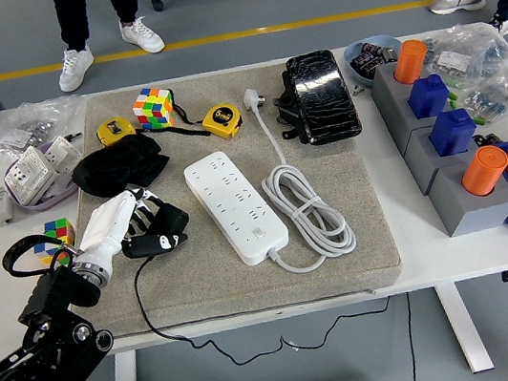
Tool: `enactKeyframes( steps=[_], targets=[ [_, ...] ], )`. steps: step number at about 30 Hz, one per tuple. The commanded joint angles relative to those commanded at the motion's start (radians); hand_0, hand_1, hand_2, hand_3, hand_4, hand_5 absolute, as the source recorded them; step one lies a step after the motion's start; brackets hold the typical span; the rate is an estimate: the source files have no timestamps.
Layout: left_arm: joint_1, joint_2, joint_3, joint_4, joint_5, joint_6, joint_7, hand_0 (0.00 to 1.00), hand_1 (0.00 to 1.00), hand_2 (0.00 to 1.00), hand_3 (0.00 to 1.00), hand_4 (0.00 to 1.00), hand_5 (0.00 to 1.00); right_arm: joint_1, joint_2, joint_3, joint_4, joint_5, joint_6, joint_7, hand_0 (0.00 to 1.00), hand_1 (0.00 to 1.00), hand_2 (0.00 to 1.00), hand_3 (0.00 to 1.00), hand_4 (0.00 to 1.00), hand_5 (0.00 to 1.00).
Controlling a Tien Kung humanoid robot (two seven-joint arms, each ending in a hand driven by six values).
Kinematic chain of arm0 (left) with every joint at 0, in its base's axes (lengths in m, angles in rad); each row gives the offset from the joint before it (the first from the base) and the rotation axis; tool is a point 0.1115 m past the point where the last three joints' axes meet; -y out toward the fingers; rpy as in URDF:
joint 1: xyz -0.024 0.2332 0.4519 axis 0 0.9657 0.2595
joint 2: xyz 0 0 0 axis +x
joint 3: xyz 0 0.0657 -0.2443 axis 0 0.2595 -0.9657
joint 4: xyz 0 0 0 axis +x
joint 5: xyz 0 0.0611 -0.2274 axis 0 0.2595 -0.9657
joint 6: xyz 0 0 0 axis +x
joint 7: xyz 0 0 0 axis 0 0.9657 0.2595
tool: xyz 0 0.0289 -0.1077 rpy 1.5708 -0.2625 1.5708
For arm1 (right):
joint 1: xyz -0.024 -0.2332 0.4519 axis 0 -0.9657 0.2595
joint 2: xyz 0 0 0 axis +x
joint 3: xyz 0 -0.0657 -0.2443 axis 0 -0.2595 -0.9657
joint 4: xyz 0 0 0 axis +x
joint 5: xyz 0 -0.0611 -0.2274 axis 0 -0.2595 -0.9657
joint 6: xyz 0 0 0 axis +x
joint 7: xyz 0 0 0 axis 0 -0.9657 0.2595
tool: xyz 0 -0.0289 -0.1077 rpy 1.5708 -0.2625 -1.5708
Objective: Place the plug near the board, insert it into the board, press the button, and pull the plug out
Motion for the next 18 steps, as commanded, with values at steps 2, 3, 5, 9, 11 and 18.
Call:
enactKeyframes(
  steps=[2, 3, 5, 9, 11, 18],
  targets=[
    [0.000, 0.000, -0.002, -0.002, 0.000, 0.004, -0.002, 0.243, 0.335, 0.407, 0.533, 0.998, 0.179, 0.000, 0.000, 0.002, 0.001, -0.002, -0.001, 0.001, 0.568, 0.642, 0.624, 0.549, 0.960, 0.543],
    [0.000, 0.000, -0.001, -0.003, -0.001, 0.007, -0.004, 0.243, 0.335, 0.407, 0.533, 0.998, 0.179, -0.001, -0.001, 0.002, 0.001, -0.003, -0.001, 0.001, 0.568, 0.642, 0.624, 0.549, 0.960, 0.543],
    [-0.001, 0.001, -0.001, -0.005, -0.003, 0.014, -0.008, 0.221, 0.325, 0.363, 0.538, 0.880, 0.009, 0.000, -0.001, 0.002, 0.002, -0.003, -0.001, 0.001, 0.569, 0.641, 0.624, 0.550, 0.961, 0.543],
    [-0.001, 0.002, 0.003, -0.015, -0.005, 0.028, -0.017, 0.221, 0.325, 0.363, 0.538, 0.880, 0.009, -0.001, 0.000, 0.004, 0.002, -0.003, -0.001, 0.002, 0.569, 0.641, 0.624, 0.550, 0.961, 0.543],
    [-0.001, 0.002, 0.003, -0.020, -0.002, 0.031, -0.013, 0.217, 0.331, 0.346, 0.539, 0.822, 0.002, -0.001, 0.000, 0.002, 0.001, -0.002, -0.001, 0.002, 0.569, 0.642, 0.623, 0.550, 0.961, 0.543],
    [0.004, 0.005, -0.007, -0.049, -0.012, 0.047, -0.035, 0.218, 0.334, 0.345, 0.537, 0.812, 0.002, 0.002, -0.001, 0.009, 0.004, -0.008, -0.002, 0.002, 0.569, 0.642, 0.624, 0.550, 0.960, 0.542]
  ],
)
